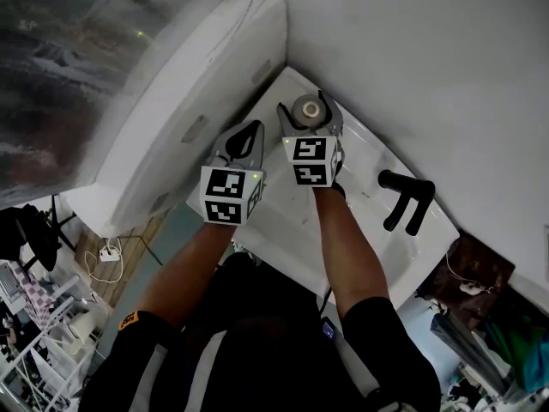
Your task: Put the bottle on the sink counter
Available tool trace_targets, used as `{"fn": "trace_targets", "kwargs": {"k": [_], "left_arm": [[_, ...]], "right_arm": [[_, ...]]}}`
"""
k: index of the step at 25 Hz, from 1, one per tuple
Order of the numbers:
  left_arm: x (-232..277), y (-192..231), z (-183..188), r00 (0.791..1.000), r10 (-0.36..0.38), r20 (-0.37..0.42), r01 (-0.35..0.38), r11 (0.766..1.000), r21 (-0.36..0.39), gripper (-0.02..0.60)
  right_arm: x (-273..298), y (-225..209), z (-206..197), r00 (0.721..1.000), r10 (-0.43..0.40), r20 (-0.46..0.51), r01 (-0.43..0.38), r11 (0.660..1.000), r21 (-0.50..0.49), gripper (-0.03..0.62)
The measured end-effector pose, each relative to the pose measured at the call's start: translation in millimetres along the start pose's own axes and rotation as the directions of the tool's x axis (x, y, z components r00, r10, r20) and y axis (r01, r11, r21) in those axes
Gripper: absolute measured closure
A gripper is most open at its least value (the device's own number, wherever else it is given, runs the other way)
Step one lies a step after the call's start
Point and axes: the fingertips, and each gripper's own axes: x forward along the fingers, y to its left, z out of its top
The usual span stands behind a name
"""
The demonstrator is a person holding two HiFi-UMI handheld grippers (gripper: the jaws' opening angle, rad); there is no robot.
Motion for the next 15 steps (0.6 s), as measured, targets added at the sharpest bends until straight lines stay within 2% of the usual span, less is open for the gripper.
{"fn": "trace_targets", "kwargs": {"k": [7, 15], "left_arm": [[-9, -2, 6, 1.000, -0.008, 0.018, 0.008, 1.000, 0.013, 0.583], [-30, -13, 14, 0.998, -0.032, 0.048, 0.031, 0.999, 0.039, 0.583]], "right_arm": [[-12, 1, 3, 1.000, 0.008, 0.003, -0.008, 0.999, 0.042, 0.226], [-50, -1, 0, 1.000, -0.028, 0.006, 0.028, 0.996, 0.082, 0.221]]}}
